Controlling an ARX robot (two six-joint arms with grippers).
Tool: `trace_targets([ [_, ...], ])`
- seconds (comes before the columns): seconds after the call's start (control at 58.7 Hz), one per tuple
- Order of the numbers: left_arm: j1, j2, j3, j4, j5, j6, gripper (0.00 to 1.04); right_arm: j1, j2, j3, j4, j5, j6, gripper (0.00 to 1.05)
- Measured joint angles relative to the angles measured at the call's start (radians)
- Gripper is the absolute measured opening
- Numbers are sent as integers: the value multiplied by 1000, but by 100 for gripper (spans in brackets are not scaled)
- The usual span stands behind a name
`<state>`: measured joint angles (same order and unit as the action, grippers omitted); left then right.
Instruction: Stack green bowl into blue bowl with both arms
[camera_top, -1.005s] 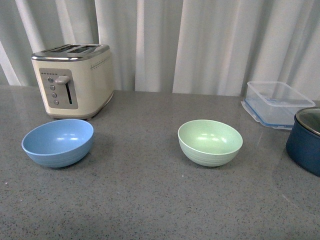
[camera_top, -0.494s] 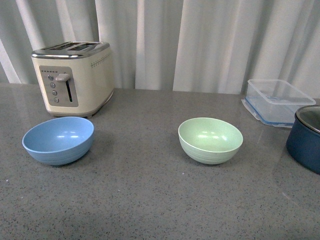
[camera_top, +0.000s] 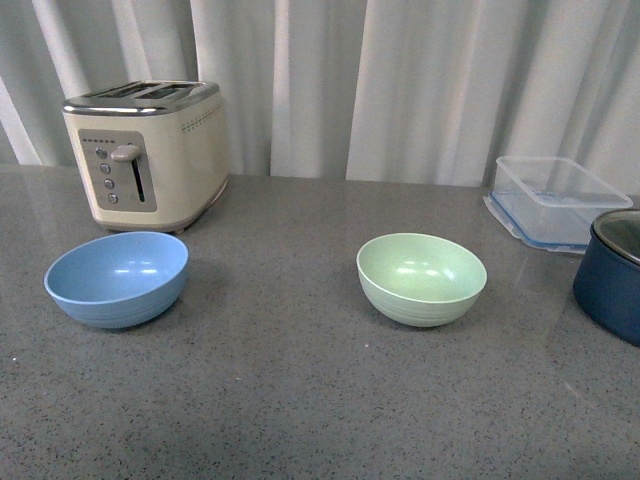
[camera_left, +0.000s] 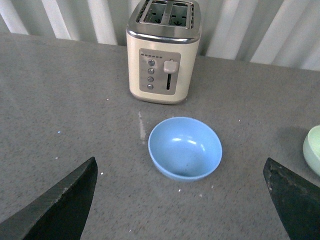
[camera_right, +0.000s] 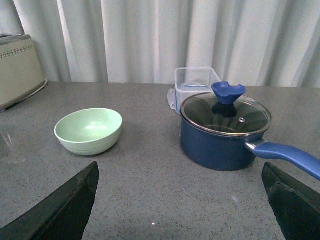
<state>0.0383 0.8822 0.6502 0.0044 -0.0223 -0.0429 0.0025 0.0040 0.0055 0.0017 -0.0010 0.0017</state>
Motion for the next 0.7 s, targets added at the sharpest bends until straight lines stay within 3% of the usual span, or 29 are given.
trace_targets([
  [0.29, 12, 401, 275, -127, -21, -116, 98, 0, 0, 0, 0, 0, 0, 95],
  [0.698, 10, 902, 509, -142, -54, -263, 98, 0, 0, 0, 0, 0, 0, 95],
])
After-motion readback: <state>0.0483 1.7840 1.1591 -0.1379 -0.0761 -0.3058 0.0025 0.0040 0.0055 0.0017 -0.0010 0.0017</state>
